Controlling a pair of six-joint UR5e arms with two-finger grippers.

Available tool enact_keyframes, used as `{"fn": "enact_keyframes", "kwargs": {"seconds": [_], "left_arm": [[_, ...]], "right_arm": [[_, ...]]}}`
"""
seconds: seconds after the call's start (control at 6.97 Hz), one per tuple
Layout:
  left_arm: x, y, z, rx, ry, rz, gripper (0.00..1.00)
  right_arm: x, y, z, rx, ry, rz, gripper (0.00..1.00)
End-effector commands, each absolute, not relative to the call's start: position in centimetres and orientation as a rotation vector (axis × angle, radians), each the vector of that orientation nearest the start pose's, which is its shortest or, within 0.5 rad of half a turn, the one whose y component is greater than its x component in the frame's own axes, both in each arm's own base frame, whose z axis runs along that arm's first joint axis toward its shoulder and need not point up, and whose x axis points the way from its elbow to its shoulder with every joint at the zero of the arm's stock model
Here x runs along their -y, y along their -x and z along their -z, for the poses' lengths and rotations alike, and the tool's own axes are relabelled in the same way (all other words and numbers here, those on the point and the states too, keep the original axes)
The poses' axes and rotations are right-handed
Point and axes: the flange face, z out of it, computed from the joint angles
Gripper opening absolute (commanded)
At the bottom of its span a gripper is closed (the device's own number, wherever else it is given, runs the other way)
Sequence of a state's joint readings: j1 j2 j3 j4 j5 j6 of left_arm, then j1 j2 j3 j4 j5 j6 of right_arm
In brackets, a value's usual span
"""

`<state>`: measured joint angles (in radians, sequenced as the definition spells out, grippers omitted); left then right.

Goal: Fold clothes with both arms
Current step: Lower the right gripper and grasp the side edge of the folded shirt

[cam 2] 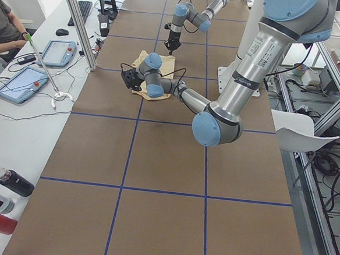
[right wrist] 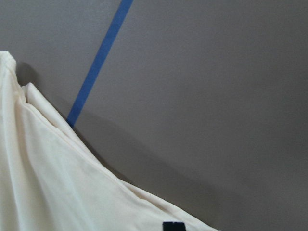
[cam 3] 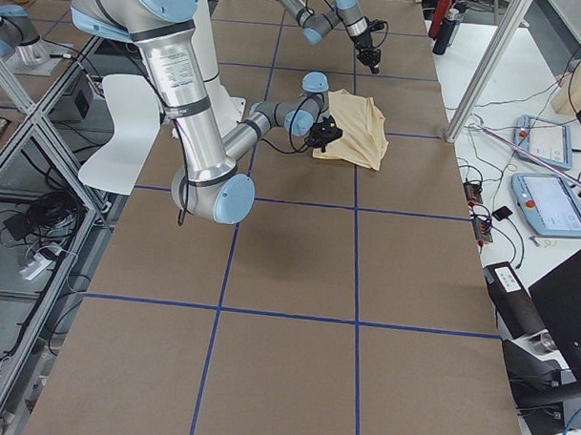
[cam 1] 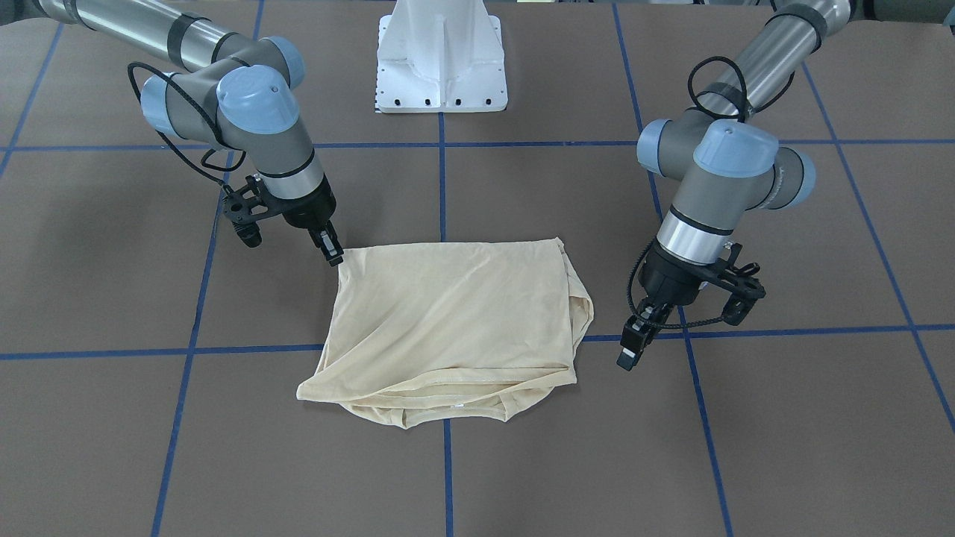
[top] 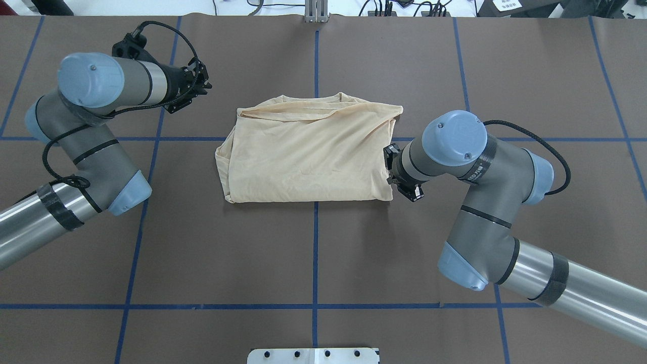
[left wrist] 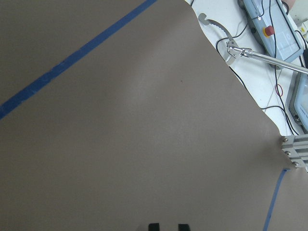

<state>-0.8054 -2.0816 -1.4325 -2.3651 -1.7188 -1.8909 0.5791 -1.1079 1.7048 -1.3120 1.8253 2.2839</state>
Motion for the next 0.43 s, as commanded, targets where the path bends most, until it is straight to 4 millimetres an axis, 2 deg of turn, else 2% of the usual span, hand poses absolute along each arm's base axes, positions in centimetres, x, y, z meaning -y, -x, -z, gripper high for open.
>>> {"fn": "enact_keyframes", "kwargs": {"seconds": [0.0, 0.29], "left_arm": [[58.9, -40.2, -33.7, -1.209, -0.160, 0.904, 0.26], [58.9, -40.1, -33.6, -1.211, -0.160, 0.904, 0.26]], "right_arm": [[44.0, 48.8, -30.6, 1.025, 0.232, -1.108, 1.00], [43.2, 48.9, -32.0, 1.020, 0.228, -1.103, 1.00]]}}
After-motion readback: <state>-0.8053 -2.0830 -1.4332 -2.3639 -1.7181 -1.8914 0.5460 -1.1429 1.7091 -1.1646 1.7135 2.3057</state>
